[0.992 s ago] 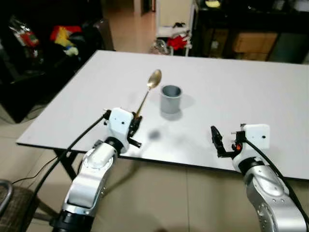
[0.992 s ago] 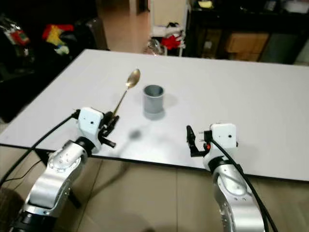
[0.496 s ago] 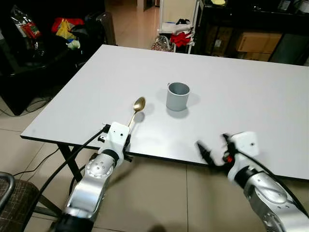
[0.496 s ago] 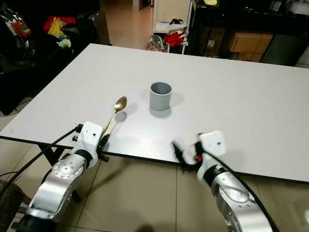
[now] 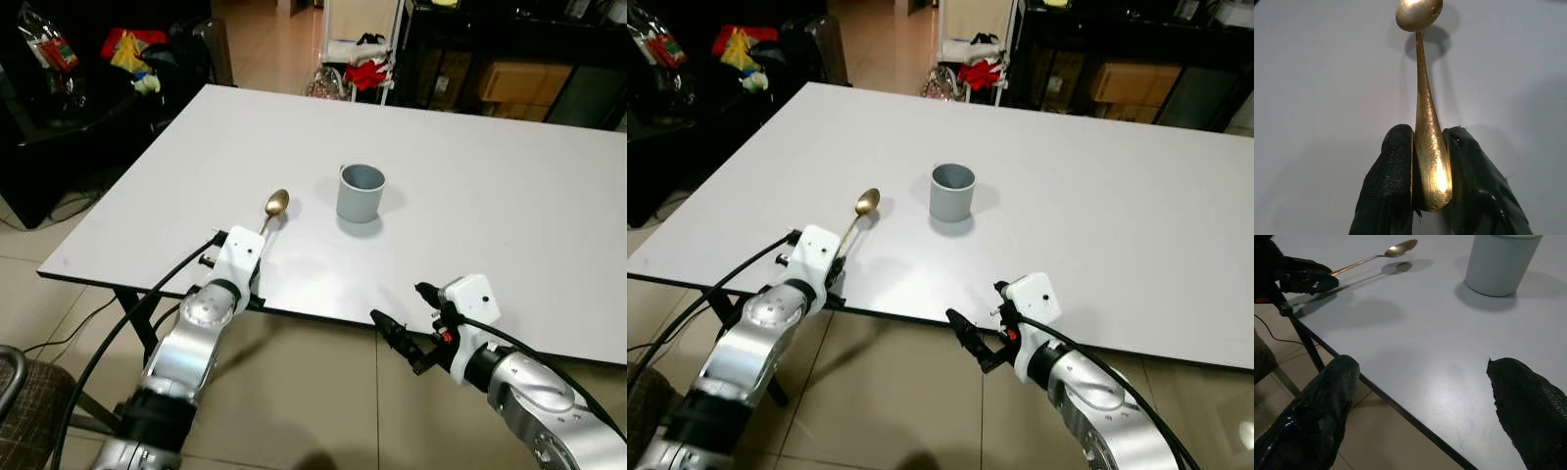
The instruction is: Setting the table
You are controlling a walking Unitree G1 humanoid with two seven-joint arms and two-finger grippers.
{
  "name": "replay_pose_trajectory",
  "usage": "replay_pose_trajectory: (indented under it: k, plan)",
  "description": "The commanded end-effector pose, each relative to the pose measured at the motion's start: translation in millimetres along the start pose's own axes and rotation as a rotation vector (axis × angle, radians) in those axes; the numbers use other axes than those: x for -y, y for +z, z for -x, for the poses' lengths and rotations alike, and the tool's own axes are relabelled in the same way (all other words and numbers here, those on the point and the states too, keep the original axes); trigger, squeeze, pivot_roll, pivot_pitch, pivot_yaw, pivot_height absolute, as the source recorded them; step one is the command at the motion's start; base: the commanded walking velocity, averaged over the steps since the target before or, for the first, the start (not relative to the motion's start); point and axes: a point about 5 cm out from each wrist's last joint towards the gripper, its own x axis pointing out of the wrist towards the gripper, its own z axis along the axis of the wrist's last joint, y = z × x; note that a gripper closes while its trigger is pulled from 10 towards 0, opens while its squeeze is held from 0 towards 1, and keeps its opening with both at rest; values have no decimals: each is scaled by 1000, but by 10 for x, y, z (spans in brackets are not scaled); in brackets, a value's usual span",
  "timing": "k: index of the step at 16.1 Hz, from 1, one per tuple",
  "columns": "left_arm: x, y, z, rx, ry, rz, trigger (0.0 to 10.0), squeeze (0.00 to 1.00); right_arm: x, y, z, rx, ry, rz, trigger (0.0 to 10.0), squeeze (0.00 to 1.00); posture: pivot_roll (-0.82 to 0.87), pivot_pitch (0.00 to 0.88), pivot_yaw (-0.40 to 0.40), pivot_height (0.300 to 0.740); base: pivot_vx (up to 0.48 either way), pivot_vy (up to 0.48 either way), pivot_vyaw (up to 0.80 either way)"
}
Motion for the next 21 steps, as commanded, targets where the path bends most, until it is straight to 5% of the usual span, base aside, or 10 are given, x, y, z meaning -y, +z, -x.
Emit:
replay_pose_trajectory:
  k: [1,10,11,12,17,21]
  plan:
    - [-21,-4,-28,-35,12,-41,10000,0,0,24,-1,0,14,14,10000,0,-82,2,-1,740,0,0,0]
    - [-2,-8,-70,-111,-2,31,10000,16,-77,3,-5,-1,39,23,10000,0,-78,0,16,740,0,0,0]
    - [6,-11,-65,-114,-10,45,10000,412,-80,-1,-6,-3,41,25,10000,0,-78,0,16,740,0,0,0]
    - [26,-6,-58,-113,-23,60,10000,1000,-78,-1,-8,-3,42,24,10000,0,-77,0,14,740,0,0,0]
    - [53,26,-50,-96,-37,67,10000,1000,-61,12,-15,-1,41,26,10000,0,-75,0,12,740,0,0,0]
    - [-19,224,1,22,-39,36,10000,1000,-31,63,-2,23,30,24,10000,0,-71,0,4,740,0,0,0]
